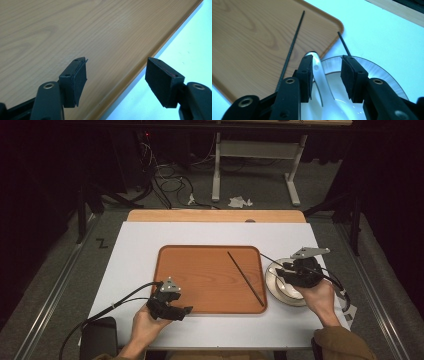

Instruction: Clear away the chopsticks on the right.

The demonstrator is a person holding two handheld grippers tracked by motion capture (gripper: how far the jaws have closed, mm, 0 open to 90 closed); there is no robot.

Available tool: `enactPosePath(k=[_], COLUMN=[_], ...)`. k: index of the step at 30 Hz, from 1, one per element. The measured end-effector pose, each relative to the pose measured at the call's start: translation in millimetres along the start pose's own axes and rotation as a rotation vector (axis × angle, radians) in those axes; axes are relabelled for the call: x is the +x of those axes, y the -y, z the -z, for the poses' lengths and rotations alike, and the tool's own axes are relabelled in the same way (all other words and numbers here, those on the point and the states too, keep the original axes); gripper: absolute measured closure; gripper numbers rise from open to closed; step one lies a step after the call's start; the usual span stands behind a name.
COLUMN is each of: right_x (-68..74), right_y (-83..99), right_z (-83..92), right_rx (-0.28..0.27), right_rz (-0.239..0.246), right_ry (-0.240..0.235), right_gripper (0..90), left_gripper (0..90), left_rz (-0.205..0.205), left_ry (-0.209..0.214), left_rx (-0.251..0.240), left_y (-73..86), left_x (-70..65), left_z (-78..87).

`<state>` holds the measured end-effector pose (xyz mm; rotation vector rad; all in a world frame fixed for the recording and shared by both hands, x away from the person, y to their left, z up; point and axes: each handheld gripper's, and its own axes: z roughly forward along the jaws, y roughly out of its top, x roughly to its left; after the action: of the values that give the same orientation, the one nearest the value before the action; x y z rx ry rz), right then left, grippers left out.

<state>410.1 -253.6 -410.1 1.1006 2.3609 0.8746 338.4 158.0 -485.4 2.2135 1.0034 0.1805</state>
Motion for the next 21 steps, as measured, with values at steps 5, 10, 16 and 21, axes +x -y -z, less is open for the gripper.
enactPosePath(k=[5,10,16,21], right_x=[-7.5,-15.6,-25.1,-32.5], right_y=[1.8,4.5,8.3,11.6], right_z=[2.8,4.8,7.0,8.6], right_rx=[-0.001,-0.001,0.004,0.008], right_rz=[-0.010,-0.032,-0.050,-0.067], right_ry=[0.019,0.036,0.059,0.075], right_gripper=[64.2,64.5,65.0,65.7], left_gripper=[33.4,33.4,33.4,33.4], left_rz=[-0.001,0.001,0.000,0.000], left_ry=[-0.002,0.000,-0.001,0.000], left_rx=[0.000,0.001,0.001,0.001], left_y=[0.2,-0.1,0.2,0.1], left_x=[-0.1,0.1,0.0,0.0], left_z=[0.4,-0.1,0.1,0.0])
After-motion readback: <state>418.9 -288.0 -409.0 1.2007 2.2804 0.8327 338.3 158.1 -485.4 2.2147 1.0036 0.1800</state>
